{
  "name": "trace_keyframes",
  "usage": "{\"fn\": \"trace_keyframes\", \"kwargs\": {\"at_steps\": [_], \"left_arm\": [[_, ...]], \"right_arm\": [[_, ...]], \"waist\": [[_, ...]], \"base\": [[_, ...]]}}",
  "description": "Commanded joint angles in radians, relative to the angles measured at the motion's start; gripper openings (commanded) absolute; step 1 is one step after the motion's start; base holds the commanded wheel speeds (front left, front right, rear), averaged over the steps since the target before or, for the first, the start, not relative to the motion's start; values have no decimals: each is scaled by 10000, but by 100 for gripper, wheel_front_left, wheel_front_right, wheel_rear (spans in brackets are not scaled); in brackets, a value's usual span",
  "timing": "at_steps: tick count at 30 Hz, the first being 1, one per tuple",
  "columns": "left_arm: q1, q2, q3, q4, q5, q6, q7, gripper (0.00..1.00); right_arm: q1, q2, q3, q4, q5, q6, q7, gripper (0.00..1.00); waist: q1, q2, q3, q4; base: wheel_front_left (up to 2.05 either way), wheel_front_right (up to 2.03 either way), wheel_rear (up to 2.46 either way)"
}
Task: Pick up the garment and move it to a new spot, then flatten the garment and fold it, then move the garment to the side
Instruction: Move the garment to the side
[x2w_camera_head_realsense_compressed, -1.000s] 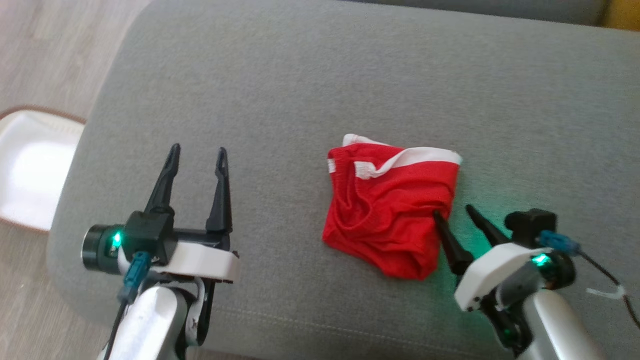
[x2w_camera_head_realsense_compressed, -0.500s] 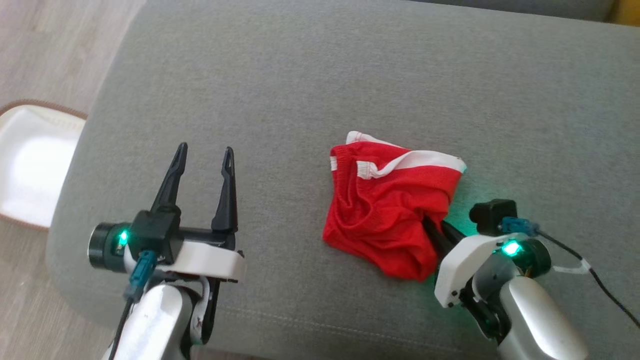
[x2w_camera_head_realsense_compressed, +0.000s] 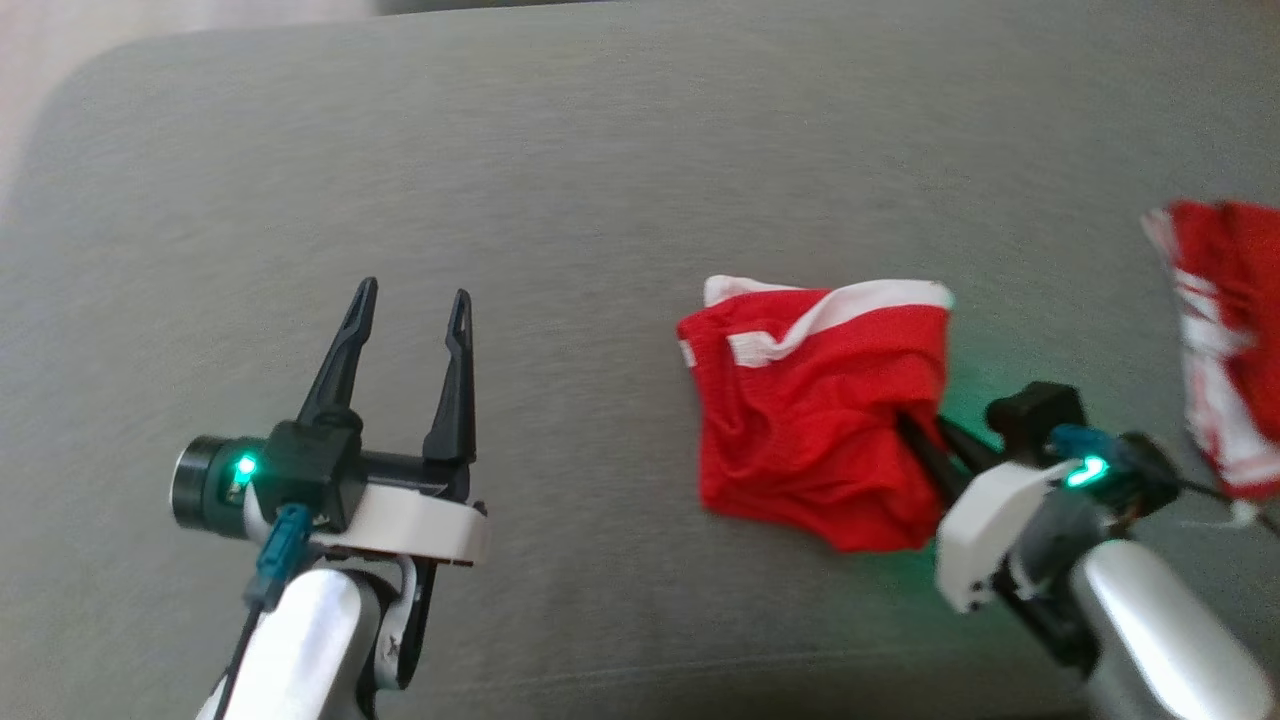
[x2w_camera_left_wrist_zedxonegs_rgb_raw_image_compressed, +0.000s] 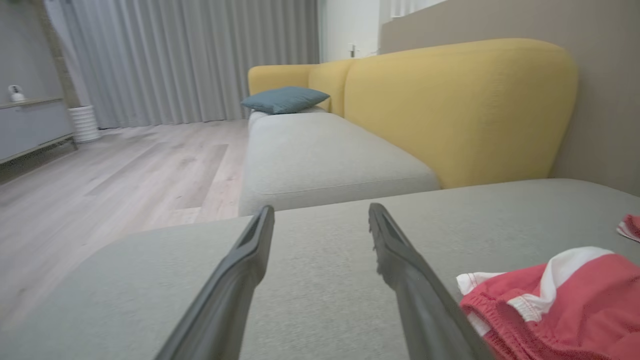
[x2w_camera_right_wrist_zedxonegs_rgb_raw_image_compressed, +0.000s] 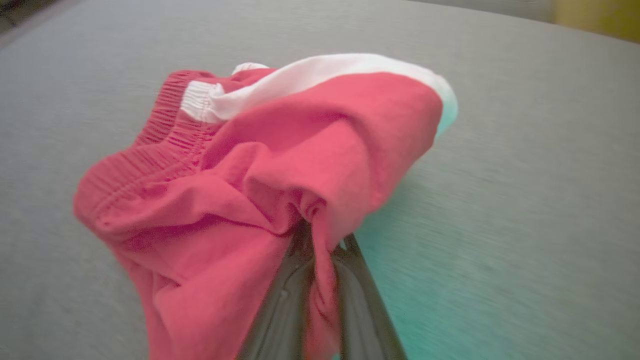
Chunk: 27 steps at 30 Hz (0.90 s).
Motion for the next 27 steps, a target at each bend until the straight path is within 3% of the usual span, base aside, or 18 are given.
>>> {"fn": "trace_keyframes", "kwargs": {"at_steps": [1, 6, 11, 22, 27], "left_arm": [[-529, 224, 256, -405, 171, -38, -50, 100], [-842, 313, 123, -550, 270, -158, 132, 100], [-1367, 345, -135, -684, 469, -347, 379, 100], [-2408, 193, -793, -855, 827, -806, 567, 100], [-2799, 53, -1029, -817, 923, -949, 546, 100]], "right_arm": [[-141, -487, 120, -469, 28, 65, 42, 0], [-667, -1506, 98, -463, 186, 65, 11, 0], [-1649, -2444, -105, -67, 427, 65, -382, 0], [-3077, -4690, -1046, 821, 54, 65, -769, 0], [-3370, -5101, -1346, 1092, -85, 65, -792, 0]], "waist": [[0, 0, 187, -1223], [0, 0, 529, -2321], [0, 0, 1115, -2750], [0, 0, 2303, -2600], [0, 0, 2695, -2469]], "base": [[0, 0, 0], [0, 0, 0], [0, 0, 0], [0, 0, 0], [0, 0, 0]]}}
